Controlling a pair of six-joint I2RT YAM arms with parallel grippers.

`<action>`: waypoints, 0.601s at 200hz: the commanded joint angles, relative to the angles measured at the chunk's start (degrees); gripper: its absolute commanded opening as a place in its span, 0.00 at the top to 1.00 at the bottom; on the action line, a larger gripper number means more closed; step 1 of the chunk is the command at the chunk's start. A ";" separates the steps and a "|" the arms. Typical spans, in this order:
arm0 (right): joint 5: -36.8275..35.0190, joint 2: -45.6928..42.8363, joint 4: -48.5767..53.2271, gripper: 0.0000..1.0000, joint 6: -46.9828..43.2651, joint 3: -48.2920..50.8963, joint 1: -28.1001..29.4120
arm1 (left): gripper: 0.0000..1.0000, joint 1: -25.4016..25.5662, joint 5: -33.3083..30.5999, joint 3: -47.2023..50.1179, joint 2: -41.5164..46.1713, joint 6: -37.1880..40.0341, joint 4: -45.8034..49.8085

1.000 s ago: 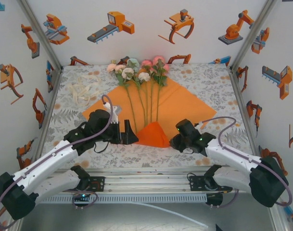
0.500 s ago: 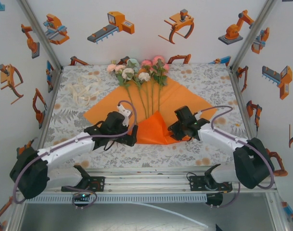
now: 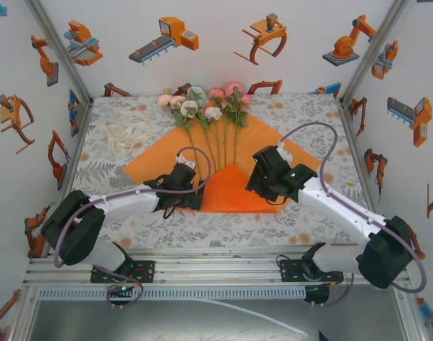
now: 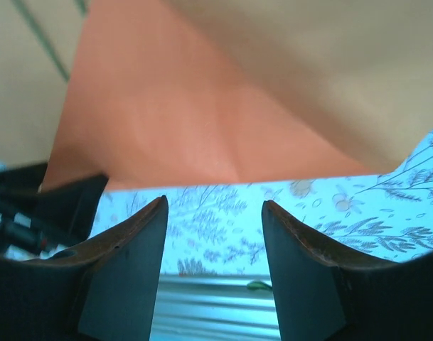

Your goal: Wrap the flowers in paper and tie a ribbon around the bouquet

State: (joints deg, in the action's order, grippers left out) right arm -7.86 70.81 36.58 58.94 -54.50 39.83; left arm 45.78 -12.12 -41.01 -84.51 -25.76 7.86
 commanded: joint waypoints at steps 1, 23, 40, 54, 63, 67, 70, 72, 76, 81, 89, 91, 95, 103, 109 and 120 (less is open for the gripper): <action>5.13 2.14 -5.60 0.49 -0.82 1.97 2.22 | 0.08 -0.67 -2.36 -0.25 -2.34 -3.59 2.76; 7.59 8.62 -11.23 0.51 1.62 2.18 2.96 | 0.09 -0.71 -2.35 0.12 -2.32 -4.20 3.22; 5.12 13.02 -9.57 0.52 2.47 1.65 3.06 | 0.09 -1.10 -2.82 0.94 -1.16 -4.94 3.59; 1.25 15.08 -6.48 0.53 2.39 2.04 3.10 | 0.09 -1.73 -2.03 1.92 0.50 -5.18 3.28; -0.77 15.89 -4.22 0.53 2.45 2.51 2.97 | 0.09 -2.37 -0.50 2.62 1.73 -5.10 2.81; -1.50 16.15 -3.43 0.53 2.39 2.80 2.89 | 0.09 -2.65 0.03 2.84 2.43 -5.09 2.61; -1.95 16.27 -2.99 0.53 2.35 3.00 2.88 | 0.09 -2.78 0.33 2.93 2.95 -5.16 2.52; -2.28 16.37 -2.78 0.53 2.33 3.17 2.88 | 0.09 -2.93 0.54 3.08 3.26 -5.17 2.52; -2.73 16.40 -2.28 0.53 2.28 3.56 2.88 | 0.09 -3.12 0.80 3.27 3.98 -5.31 2.60; -3.27 16.37 -1.77 0.53 2.29 4.06 2.84 | 0.09 -3.46 0.89 3.47 4.89 -5.55 2.80; -4.09 16.04 -0.83 0.53 2.22 4.48 2.67 | 0.09 -4.08 1.00 3.64 6.39 -6.16 3.29; -4.27 15.86 -0.64 0.53 2.19 4.55 2.70 | 0.09 -4.24 1.03 3.68 6.73 -6.33 3.41; -4.55 15.51 -0.21 0.53 2.03 4.49 2.62 | 0.09 -4.84 1.25 3.79 7.55 -6.66 3.68; -4.64 14.68 0.23 0.53 1.11 3.96 2.62 | 0.09 -6.09 1.58 3.75 9.21 -7.73 4.60; -4.29 13.96 0.25 0.53 0.02 3.25 2.62 | 0.09 -7.21 1.59 3.54 10.59 -9.05 5.68; -3.33 12.76 0.05 0.53 -2.35 1.35 2.74 | 0.09 -10.18 1.62 2.68 12.62 -11.83 8.26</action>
State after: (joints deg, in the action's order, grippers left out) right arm -8.93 87.11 34.28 59.88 -50.54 42.57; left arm 39.92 -11.38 -37.56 -76.69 -31.92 11.05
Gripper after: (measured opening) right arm 0.472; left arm 0.909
